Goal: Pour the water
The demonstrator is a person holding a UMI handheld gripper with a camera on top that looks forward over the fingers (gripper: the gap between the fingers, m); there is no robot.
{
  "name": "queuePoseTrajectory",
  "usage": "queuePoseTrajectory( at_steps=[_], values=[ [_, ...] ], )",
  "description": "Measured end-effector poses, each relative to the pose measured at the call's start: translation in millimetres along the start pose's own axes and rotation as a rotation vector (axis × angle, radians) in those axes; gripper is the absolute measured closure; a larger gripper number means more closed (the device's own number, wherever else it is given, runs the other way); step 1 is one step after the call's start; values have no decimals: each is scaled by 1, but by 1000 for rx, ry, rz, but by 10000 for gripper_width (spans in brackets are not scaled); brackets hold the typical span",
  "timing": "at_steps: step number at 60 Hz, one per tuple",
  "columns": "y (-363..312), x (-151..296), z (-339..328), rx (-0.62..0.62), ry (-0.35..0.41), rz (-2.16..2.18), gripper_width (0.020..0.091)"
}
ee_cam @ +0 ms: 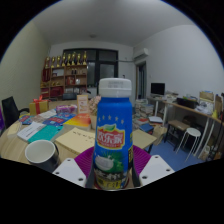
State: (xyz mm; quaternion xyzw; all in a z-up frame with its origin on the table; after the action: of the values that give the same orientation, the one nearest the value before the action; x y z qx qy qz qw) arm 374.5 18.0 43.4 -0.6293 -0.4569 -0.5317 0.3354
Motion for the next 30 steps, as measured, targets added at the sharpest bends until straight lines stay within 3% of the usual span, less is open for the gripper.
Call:
queuePoseTrajectory(
  at_steps=[6,10,15,18,30],
  values=[
    [0,2,6,1,4,-5,536],
    [0,4,4,9,-15,-9,479],
    [0,-6,-6,39,-171,4,337],
    [-3,-8,-15,61,-199,38,272],
    [-1,20,-97,14,-194,81,274]
  ],
)
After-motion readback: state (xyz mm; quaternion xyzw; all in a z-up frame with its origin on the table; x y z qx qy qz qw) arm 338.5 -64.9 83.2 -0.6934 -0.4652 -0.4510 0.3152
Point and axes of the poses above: the point between the fingertips, and its own axes, seen from behind it with the camera up: y to the right, x up, z forward, the way the camera looks, the point moved 10 cm from there along -z, backward, against the way the camera looks, and after that the axes turned 4 degrees about -z, right-handed, at the moved point
